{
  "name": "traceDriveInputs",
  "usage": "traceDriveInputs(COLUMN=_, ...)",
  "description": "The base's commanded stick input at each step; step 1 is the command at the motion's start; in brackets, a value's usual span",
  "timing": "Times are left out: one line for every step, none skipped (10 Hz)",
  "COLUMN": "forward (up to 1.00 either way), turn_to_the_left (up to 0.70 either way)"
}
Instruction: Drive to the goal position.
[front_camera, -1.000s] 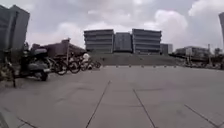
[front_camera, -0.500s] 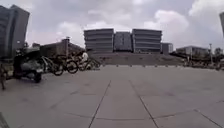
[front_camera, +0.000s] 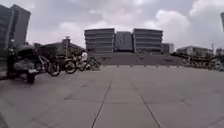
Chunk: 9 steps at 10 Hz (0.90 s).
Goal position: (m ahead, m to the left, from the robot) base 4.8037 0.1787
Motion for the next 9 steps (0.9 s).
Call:
traceDriveInputs(forward=0.7, turn_to_the_left=-0.14)
traceDriveInputs(forward=0.7, turn_to_the_left=-0.14)
traceDriveInputs(forward=0.7, turn_to_the_left=-0.14)
traceDriveInputs(forward=0.7, turn_to_the_left=-0.14)
traceDriveInputs(forward=0.7, turn_to_the_left=-0.14)
traceDriveInputs(forward=0.7, turn_to_the_left=-0.14)
traceDriveInputs(forward=0.7, turn_to_the_left=-0.14)
traceDriveInputs(forward=0.7, turn_to_the_left=-0.14)
traceDriveInputs(forward=0.7, turn_to_the_left=-0.12)
